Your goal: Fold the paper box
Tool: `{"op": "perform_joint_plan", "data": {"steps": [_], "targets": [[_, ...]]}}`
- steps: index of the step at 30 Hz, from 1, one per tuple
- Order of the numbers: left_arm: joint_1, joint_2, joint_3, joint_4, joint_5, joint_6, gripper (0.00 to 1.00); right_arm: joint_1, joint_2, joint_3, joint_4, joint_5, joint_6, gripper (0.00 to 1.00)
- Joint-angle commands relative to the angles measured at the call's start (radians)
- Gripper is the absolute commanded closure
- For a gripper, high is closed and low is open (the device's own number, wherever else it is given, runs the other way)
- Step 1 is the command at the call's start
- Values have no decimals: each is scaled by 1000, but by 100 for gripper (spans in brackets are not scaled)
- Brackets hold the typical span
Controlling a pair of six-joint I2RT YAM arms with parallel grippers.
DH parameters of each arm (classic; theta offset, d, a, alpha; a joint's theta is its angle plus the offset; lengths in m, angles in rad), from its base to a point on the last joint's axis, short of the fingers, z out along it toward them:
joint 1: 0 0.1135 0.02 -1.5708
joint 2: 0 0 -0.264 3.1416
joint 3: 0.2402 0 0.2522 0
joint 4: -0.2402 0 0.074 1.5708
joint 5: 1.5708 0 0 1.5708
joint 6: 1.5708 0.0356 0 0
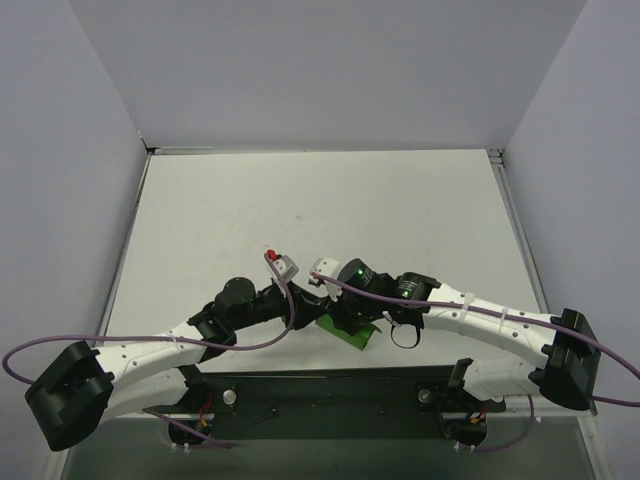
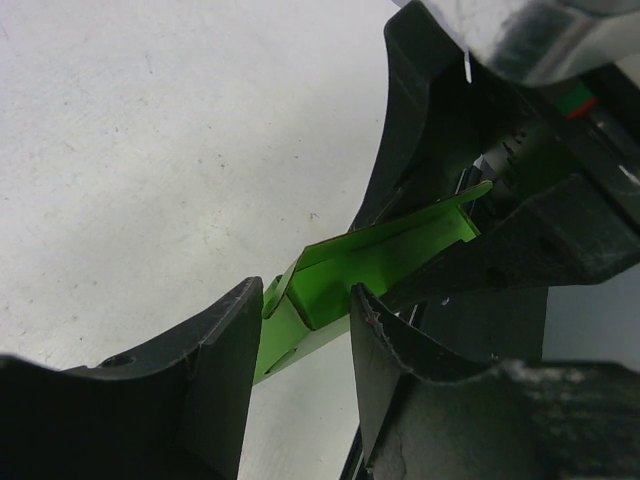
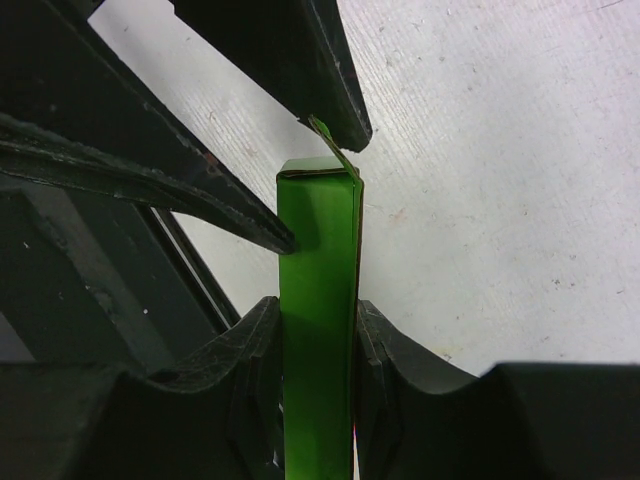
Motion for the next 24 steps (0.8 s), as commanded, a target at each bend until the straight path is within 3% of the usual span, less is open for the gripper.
{"op": "perform_joint_plan", "data": {"steps": [1, 8, 12, 16, 24], "targets": [[7, 2, 55, 75, 43, 27, 50, -3, -31, 15, 8, -22, -2, 98], [5, -18, 81, 27, 3, 73, 49, -3, -34, 11, 7, -33, 0, 98], [5, -16, 90, 10, 9, 82, 60, -3, -34, 11, 7, -31, 1, 98], [7, -27, 89, -5, 8, 82, 65, -3, -32, 10, 7, -33, 1, 98], [5, -64, 81, -65, 1, 93, 64, -3, -34, 11, 7, -34, 3, 98]]}}
